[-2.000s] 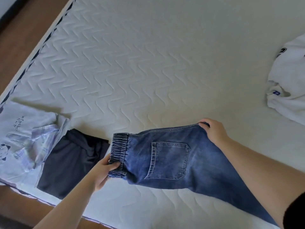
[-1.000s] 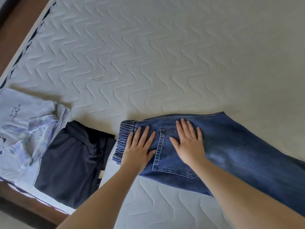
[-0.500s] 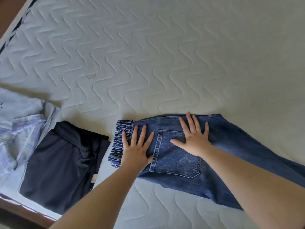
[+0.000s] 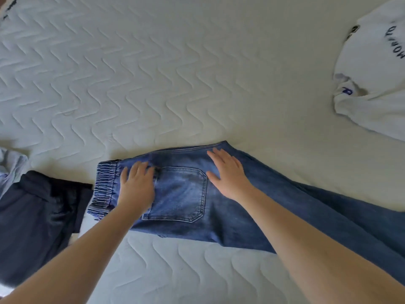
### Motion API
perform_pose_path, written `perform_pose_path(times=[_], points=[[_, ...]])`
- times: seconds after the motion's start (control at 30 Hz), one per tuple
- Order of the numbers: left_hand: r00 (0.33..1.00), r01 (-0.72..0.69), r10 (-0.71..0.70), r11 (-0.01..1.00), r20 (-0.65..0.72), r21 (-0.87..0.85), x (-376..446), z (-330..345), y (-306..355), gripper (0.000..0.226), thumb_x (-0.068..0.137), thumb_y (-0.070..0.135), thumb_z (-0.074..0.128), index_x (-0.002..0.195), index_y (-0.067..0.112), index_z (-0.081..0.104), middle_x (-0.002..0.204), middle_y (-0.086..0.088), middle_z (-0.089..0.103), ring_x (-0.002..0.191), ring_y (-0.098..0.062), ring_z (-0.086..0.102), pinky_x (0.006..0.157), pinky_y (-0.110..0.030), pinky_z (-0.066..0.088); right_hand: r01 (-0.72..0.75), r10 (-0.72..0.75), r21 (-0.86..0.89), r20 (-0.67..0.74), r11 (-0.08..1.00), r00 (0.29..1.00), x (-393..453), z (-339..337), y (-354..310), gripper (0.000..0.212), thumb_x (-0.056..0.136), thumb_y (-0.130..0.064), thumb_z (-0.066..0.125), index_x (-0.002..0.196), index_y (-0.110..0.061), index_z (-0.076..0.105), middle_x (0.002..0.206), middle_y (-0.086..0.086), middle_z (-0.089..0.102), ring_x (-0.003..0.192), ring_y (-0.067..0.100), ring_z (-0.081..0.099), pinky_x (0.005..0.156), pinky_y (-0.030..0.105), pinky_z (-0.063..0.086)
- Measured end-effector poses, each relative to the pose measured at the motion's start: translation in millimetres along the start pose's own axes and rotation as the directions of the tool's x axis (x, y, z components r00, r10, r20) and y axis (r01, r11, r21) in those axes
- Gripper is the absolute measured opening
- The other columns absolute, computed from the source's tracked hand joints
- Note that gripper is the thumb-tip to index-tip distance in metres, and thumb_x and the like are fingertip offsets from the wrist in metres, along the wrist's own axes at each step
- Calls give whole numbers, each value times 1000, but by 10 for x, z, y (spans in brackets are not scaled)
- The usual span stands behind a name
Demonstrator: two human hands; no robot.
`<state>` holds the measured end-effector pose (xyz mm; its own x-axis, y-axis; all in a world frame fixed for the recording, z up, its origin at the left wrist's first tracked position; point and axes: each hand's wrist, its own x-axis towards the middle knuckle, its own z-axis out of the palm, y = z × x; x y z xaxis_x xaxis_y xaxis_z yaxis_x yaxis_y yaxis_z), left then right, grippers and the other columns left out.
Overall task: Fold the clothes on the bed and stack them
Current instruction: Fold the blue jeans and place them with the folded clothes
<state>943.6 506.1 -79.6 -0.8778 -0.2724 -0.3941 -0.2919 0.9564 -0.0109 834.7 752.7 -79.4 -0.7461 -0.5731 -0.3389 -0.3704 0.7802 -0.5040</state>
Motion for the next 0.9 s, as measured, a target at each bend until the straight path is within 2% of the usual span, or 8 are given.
perform_pose_path(times=[0.1, 0.2, 0.27, 0.37, 0.47, 0.63, 0.73, 0.9], points=[[987, -48, 30, 993, -160, -105, -199, -133, 675, 68, 90, 15, 53, 153, 17, 28, 158, -12, 25, 149, -30, 14, 119, -48, 9, -77, 76, -10, -80, 997, 994, -614, -245, 417, 58, 103, -37, 40, 155, -22, 20, 163, -3, 15, 150, 15, 8, 121, 36, 7], [960, -256, 234, 957, -155, -138, -420, -87, 1556, 63, 95, 22, 50, 153, 17, 28, 158, -13, 27, 149, -30, 18, 118, -47, 16, -193, 194, 23, -150, 981, 970, -1216, -404, 862, 55, 103, -35, 40, 154, -23, 23, 160, -3, 21, 148, 14, 14, 119, 32, 7], [903, -423, 412, 902, -122, -91, -562, 7, 2118, 64, 95, 25, 51, 154, 20, 27, 158, -11, 28, 148, -28, 21, 118, -45, 19, -270, 274, 49, -204, 962, 940, -1589, -490, 1156, 54, 102, -34, 42, 153, -22, 27, 158, -3, 26, 147, 15, 17, 120, 33, 9], [768, -636, 629, 771, -117, -33, -738, 165, 2842, 66, 91, 29, 61, 151, 21, 35, 155, -10, 37, 144, -29, 32, 114, -46, 29, -397, 409, 102, -280, 912, 868, -2136, -592, 1630, 53, 101, -32, 46, 151, -21, 32, 157, -2, 30, 147, 17, 21, 119, 34, 12], [671, -739, 740, 672, -43, 35, -874, 293, 3441, 68, 97, 42, 50, 156, 27, 18, 162, -6, 22, 149, -25, 19, 119, -43, 18, -504, 519, 134, -314, 853, 795, -2643, -665, 2082, 54, 101, -32, 47, 151, -21, 32, 158, -1, 30, 147, 17, 21, 119, 35, 14], [564, -824, 821, 554, 88, 118, -1016, 444, 4192, 76, 99, 49, 41, 155, 33, -8, 165, -4, -3, 152, -24, -2, 121, -42, -1, -664, 676, 153, -281, 732, 681, -3338, -665, 2679, 57, 101, -36, 44, 153, -22, 25, 160, 0, 24, 149, 19, 15, 120, 41, 13], [532, -845, 829, 507, 170, 170, -1075, 514, 4494, 86, 95, 53, 47, 154, 34, -13, 165, -5, -9, 151, -27, -6, 121, -47, -2, -780, 809, 218, -208, 586, 550, -3680, -581, 2948, 62, 101, -41, 42, 155, -24, 18, 162, 1, 16, 149, 22, 10, 120, 47, 11], [595, -804, 748, 542, 296, 245, -1121, 713, 4709, 115, 82, 64, 60, 148, 33, -29, 160, -9, -26, 149, -32, -16, 118, -58, -6, -893, 965, 383, 13, 236, 261, -4077, -410, 3306, 83, 93, -60, 45, 156, -23, 5, 163, 6, 7, 148, 28, 9, 118, 51, 13]])
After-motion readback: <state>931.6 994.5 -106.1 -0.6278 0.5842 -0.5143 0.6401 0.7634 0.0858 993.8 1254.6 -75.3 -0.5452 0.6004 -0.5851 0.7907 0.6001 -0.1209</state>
